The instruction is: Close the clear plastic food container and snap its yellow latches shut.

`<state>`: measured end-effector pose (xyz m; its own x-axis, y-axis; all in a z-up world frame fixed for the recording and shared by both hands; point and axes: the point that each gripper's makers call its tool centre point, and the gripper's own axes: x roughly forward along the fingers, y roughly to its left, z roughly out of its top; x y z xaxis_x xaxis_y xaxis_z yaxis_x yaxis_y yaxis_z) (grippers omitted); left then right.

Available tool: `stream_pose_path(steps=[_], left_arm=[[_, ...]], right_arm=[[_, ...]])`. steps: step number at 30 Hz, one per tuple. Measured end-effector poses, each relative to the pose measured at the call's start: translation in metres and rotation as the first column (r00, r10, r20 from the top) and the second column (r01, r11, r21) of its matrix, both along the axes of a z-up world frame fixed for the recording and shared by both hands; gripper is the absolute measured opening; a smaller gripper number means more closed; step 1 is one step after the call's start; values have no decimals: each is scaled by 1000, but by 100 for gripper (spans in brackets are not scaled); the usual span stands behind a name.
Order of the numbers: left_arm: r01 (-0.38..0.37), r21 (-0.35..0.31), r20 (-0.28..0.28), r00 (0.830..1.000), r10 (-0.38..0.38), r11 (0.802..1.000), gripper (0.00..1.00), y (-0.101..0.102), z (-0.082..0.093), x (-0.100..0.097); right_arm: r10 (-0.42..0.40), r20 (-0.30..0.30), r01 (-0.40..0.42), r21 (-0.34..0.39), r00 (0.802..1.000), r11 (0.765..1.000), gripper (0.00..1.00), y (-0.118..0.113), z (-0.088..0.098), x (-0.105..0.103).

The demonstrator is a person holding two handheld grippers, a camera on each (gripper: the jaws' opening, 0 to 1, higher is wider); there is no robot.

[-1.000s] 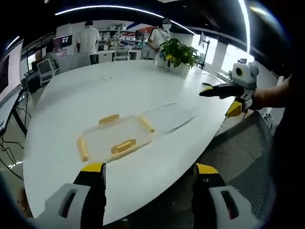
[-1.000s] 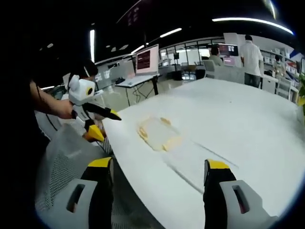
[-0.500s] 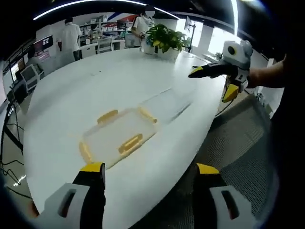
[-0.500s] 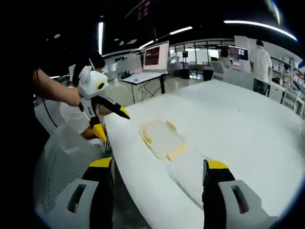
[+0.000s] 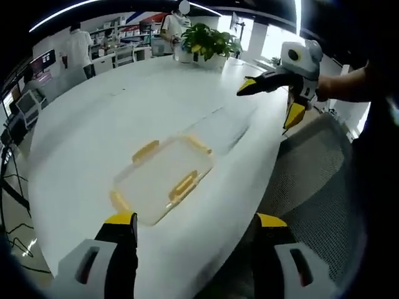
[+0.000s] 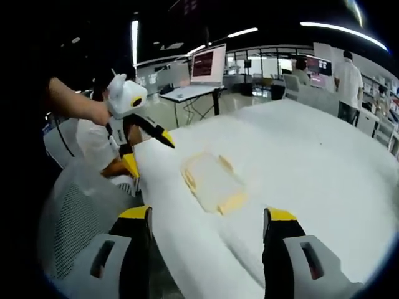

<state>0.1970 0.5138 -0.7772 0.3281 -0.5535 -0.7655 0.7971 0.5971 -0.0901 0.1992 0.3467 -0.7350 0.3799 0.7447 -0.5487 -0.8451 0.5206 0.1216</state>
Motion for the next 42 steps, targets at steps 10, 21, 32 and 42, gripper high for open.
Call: stream_pose_path(steps=[10,21,32,42], left_arm=[[65,45,-9,998,-65,997,72,7,-6,15],[137,97,-34,990,-134,986,71,13,-18,23],[168,121,-52,985,-163,978,71,16,-26,36],[208,140,-66,977,-201,968,69,18,-32,42]], right_arm=[[58,3,-58,-38,998,998,70,15,-9,5],[106,-16,-107,-91,994,990,71,24,-22,13],[138,-27,-140,-154,990,978,70,29,-34,22],[166,-30,-168,-196,986,966,69,35,-42,28]])
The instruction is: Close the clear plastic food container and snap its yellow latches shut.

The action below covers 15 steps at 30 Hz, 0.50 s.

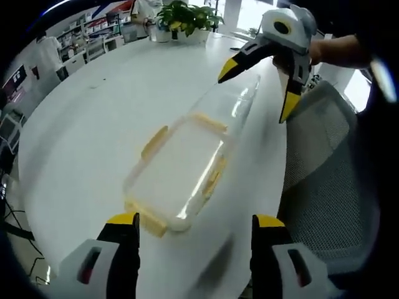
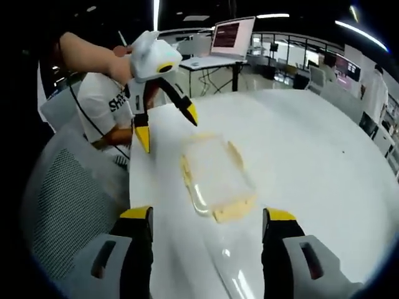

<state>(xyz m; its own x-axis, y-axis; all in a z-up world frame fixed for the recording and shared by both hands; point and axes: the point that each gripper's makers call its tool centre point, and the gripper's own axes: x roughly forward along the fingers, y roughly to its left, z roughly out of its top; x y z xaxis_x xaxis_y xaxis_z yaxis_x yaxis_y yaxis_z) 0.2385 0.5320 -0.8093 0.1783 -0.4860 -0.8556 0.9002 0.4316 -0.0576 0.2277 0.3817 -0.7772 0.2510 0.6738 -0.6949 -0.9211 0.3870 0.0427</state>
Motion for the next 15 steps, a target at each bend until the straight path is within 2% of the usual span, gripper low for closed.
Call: stream_pose_path(steps=[15], left_arm=[[73,63,-2,997,-73,995,65,11,-10,19]], right_arm=[[28,-16,-29,-65,999,997,67,9,-15,11]])
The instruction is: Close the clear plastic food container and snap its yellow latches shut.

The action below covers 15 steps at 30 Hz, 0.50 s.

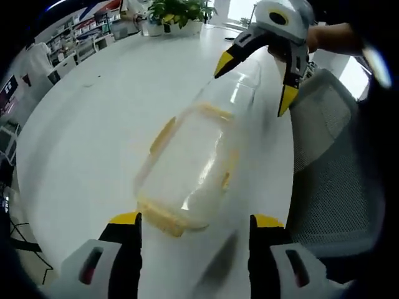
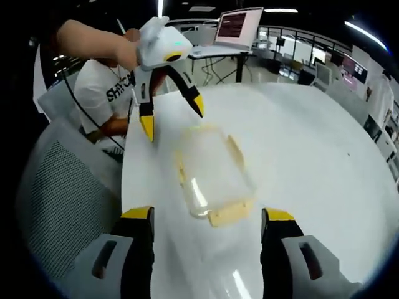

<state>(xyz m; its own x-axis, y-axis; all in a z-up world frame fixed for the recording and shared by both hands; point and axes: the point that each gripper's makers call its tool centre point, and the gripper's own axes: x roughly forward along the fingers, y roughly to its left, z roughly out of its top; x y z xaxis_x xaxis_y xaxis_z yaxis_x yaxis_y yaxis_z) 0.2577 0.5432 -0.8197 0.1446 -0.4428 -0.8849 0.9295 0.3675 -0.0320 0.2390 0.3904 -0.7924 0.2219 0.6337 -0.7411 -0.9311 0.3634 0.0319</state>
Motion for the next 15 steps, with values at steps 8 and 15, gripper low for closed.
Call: stream_pose_path(steps=[8,15], left_arm=[[48,31,-15,999,-47,998,64,6,-9,9],[107,51,-19,994,-106,993,63,6,-14,14]], right_arm=[[32,-7,-32,-28,999,999,68,3,-9,4],[63,-7,-64,-77,998,995,66,5,-15,11]])
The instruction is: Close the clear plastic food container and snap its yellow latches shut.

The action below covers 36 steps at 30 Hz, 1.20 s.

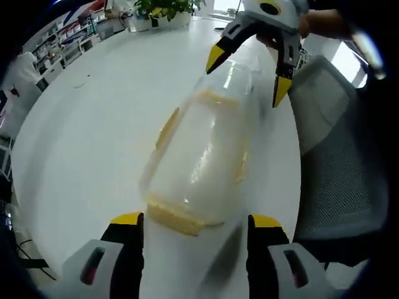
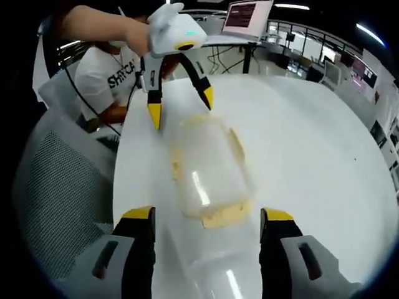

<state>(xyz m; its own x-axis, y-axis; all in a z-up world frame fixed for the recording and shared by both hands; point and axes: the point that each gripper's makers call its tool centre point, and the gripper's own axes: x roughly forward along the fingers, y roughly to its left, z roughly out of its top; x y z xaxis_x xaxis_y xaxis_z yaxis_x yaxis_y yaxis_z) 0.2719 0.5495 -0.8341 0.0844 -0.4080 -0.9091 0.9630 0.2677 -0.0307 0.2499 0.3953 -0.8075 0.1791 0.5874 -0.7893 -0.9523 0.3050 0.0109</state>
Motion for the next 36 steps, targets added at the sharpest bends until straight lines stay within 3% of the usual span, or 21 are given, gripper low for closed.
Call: stream_pose_path(steps=[11,22,27,36], left_arm=[[110,62,8,994,-111,992,57,8,-7,4],[191,76,34,980,-194,979,52,8,-11,10],[251,111,31,966,-255,962,52,12,-18,8],[267,96,30,962,-271,959,48,7,-15,13]], right_arm=[[73,11,-72,-90,997,993,61,0,-14,7],[147,9,-143,-170,989,975,57,0,-24,9],[176,-12,-175,-196,984,965,57,2,-31,11],[197,-58,-205,-233,979,950,54,1,-40,11]])
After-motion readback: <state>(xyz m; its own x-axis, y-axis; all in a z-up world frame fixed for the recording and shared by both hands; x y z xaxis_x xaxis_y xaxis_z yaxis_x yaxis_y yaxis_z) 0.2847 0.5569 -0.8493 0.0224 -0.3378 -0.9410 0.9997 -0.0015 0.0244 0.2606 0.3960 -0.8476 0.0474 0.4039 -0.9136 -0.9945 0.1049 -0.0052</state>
